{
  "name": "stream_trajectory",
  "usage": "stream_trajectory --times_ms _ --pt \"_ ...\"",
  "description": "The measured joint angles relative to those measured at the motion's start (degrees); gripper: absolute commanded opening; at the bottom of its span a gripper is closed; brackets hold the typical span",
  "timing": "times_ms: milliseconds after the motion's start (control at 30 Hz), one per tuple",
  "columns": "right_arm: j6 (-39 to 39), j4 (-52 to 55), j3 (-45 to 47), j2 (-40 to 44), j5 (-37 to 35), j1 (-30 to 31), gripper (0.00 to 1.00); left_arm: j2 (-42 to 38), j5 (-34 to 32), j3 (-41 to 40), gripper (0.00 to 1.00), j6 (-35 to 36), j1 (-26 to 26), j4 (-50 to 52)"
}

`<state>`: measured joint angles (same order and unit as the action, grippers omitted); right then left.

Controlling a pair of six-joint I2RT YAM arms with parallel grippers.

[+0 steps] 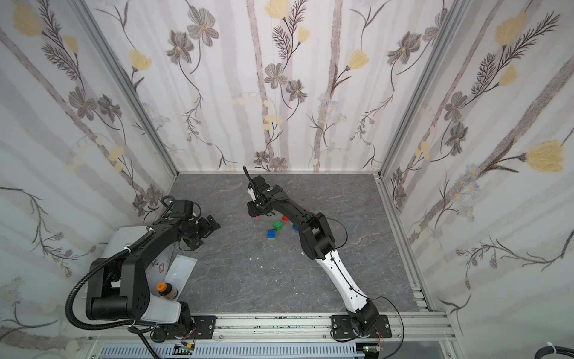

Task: Assemble the number 4 with lego
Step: Move the lego brick at the center of the board.

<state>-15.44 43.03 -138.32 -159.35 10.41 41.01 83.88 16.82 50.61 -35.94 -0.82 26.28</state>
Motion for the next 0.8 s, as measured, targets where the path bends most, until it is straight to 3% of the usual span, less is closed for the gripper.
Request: stream_trajectory --times_ms 133,300,500,800 --pt "-3.13 -0.28 -0.33 -0.79 0.09 0.35 0.46 0.61 0.35 0.17 1.00 0.22 -0.57 -0.11" --pt "-4.83 -0.44 -0.02 -0.59 -0.26 0.59 0.49 0.76 1.01 0.13 1.00 0.46 -0.76 -0.24" --pt "-3.80 0.20 2.34 1.14 -1.64 2.91 0.36 2.38 4.11 -0.24 1.00 0.79 0.07 -1.99" --pt "-3.80 -4.46 26.99 15.85 -2.91 5.51 0.30 2.73 4.94 -0.76 1.00 1.16 6.32 -2.08"
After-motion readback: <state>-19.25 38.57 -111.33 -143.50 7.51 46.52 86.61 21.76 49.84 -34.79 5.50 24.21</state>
